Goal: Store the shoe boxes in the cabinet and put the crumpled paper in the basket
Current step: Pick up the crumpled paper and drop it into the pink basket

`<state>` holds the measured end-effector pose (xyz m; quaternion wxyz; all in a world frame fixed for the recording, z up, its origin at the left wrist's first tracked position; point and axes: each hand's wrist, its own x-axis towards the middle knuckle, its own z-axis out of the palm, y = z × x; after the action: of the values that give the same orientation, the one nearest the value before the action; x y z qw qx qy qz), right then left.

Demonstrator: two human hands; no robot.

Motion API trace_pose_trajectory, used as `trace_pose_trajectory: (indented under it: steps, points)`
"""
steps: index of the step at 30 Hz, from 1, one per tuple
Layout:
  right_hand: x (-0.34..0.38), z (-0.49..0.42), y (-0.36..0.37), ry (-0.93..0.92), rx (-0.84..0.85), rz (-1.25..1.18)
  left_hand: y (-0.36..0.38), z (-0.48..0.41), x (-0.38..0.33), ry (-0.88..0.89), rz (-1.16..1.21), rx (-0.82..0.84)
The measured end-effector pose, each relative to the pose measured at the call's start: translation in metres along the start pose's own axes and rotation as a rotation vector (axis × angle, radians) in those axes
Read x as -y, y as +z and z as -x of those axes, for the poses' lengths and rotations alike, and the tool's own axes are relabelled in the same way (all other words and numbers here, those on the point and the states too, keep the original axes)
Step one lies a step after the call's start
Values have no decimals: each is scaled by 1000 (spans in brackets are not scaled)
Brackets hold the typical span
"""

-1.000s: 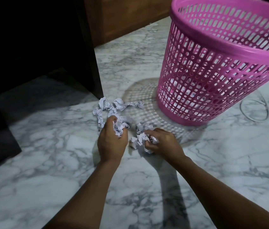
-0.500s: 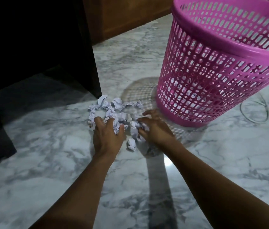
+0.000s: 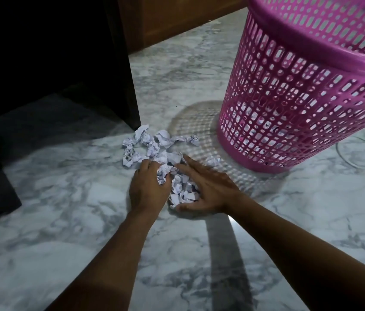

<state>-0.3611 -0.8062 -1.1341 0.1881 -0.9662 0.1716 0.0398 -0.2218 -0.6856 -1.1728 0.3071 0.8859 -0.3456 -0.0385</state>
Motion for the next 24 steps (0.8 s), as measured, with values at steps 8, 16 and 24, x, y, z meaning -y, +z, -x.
trace_pose_trajectory:
  steps: [8, 16, 24]
  points:
    - [7, -7, 35, -99, -295, 69, -7, -1, 0, -18, 115, 8]
    - [7, 2, 33, -75, -447, -82, -8, -1, -3, -109, 195, 25]
    - [-20, 2, -5, 260, -661, -124, -3, -4, -6, -88, 89, -10]
